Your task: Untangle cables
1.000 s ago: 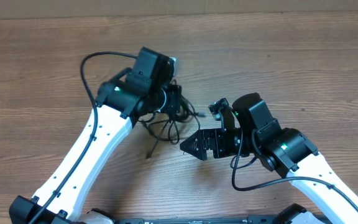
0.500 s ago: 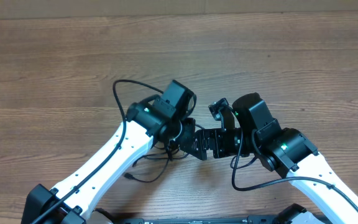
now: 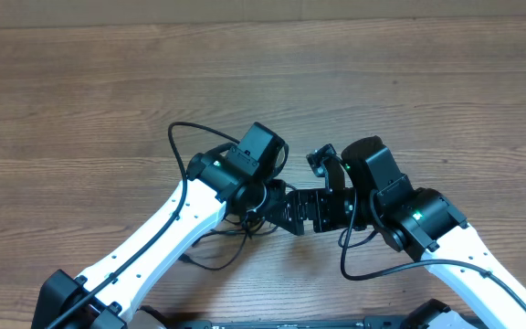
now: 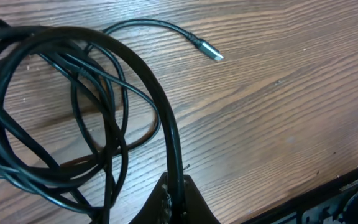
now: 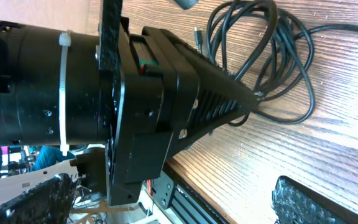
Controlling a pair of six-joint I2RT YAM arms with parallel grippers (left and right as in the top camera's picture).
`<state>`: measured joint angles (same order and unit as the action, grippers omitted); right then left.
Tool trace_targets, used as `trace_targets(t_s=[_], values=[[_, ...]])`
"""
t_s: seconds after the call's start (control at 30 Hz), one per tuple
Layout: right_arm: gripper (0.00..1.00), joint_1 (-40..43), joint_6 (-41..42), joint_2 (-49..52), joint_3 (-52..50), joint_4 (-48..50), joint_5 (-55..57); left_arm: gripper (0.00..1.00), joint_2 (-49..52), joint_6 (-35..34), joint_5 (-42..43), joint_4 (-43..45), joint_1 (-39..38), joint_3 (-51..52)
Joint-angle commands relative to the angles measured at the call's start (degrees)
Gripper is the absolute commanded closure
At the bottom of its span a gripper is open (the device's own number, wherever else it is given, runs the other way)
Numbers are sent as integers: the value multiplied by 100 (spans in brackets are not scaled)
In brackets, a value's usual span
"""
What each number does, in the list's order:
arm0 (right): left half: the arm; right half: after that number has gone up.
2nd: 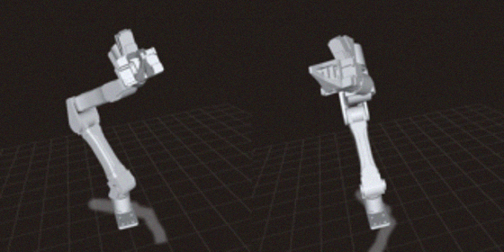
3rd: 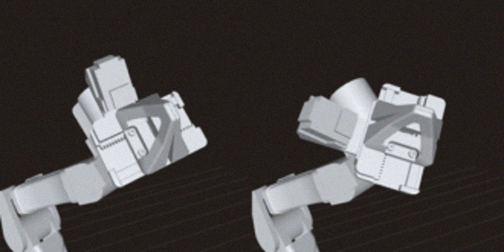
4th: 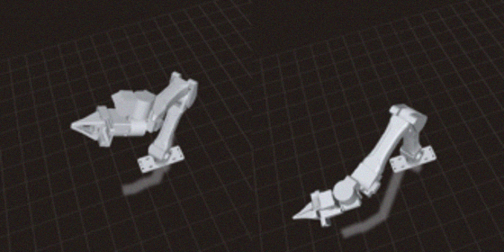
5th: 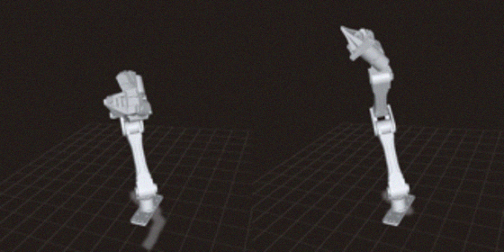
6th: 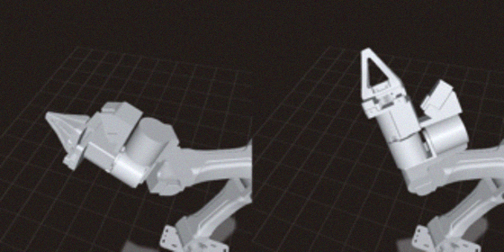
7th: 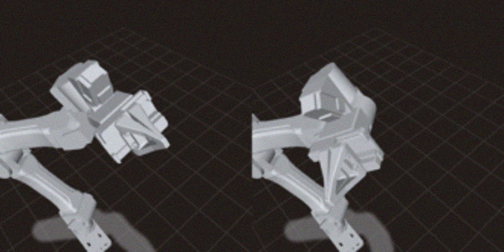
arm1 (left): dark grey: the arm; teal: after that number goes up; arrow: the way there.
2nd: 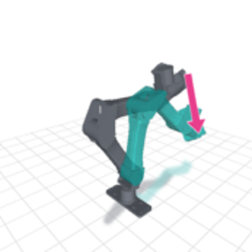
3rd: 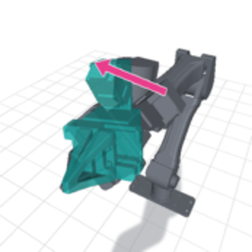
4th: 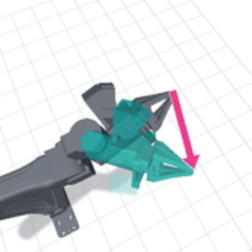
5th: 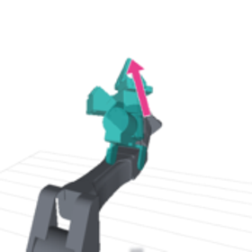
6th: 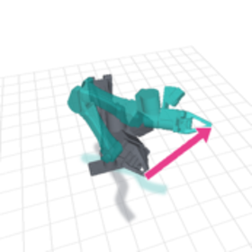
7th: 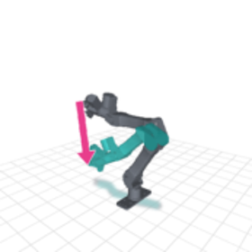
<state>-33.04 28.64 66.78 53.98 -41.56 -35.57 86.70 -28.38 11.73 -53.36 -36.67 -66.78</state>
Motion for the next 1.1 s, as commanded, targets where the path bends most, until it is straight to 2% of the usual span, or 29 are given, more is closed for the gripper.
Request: trace_targets(t_s=[0.0, 0.33, 1.07], values=[[0, -4, -15, -109, 42, 28, 17, 96, -13, -39, -76, 24, 4, 22], [0, -4, -15, -109, 42, 28, 17, 96, -13, -297, -72, 608, 4, 22], [0, -2, -13, -109, 42, 111, 210, 96, -13, -295, 31, 260, 4, 22]])
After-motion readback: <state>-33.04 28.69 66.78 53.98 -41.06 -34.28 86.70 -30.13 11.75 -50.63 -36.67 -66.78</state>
